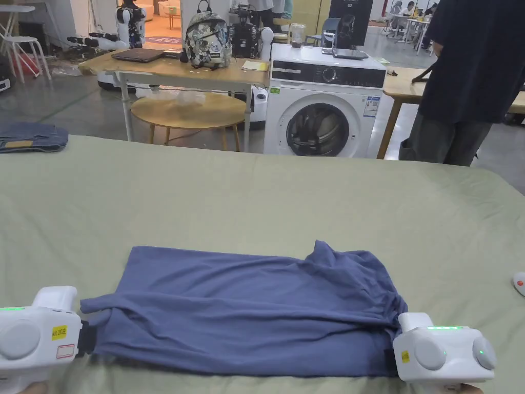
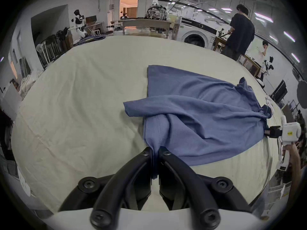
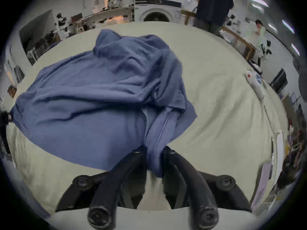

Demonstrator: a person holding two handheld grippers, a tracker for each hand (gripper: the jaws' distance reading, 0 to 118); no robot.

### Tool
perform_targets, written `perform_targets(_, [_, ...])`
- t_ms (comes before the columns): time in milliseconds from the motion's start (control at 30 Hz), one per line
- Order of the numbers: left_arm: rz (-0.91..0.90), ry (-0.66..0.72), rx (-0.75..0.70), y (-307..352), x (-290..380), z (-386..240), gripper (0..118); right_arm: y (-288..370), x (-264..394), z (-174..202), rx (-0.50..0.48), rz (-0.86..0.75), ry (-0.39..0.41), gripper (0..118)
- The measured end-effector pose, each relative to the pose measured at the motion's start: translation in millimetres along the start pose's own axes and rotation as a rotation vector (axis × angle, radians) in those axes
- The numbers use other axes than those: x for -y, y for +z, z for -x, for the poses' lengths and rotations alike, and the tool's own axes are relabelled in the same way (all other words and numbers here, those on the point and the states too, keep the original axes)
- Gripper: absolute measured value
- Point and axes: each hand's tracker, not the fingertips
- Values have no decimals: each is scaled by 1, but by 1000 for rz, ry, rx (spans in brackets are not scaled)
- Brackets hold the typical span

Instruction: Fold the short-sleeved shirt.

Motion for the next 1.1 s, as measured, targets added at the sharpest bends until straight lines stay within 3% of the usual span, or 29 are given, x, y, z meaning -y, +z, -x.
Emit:
perform_targets(100, [-7, 5, 0, 2, 0, 0, 0, 11, -1, -9, -35, -22, -103, 8])
perform_targets(133, [-12, 0, -1, 4, -1, -1, 0, 18, -2, -10, -37, -32, -104, 8])
perform_targets(300, [-72, 8, 19, 27, -16, -4, 0, 66, -15, -9, -36, -114, -50, 7])
perform_targets(600, [-132, 20, 49, 70, -13, 12, 0, 120, -5, -18, -32, -184, -34, 7])
perform_targets(933, [-22, -24, 5, 68, 81, 24, 0, 104, 84, -11, -8, -47, 30, 7])
perform_targets(1100, [43, -21, -11, 45, 112, 21, 0, 74, 110, -5, 34, 28, 20, 7])
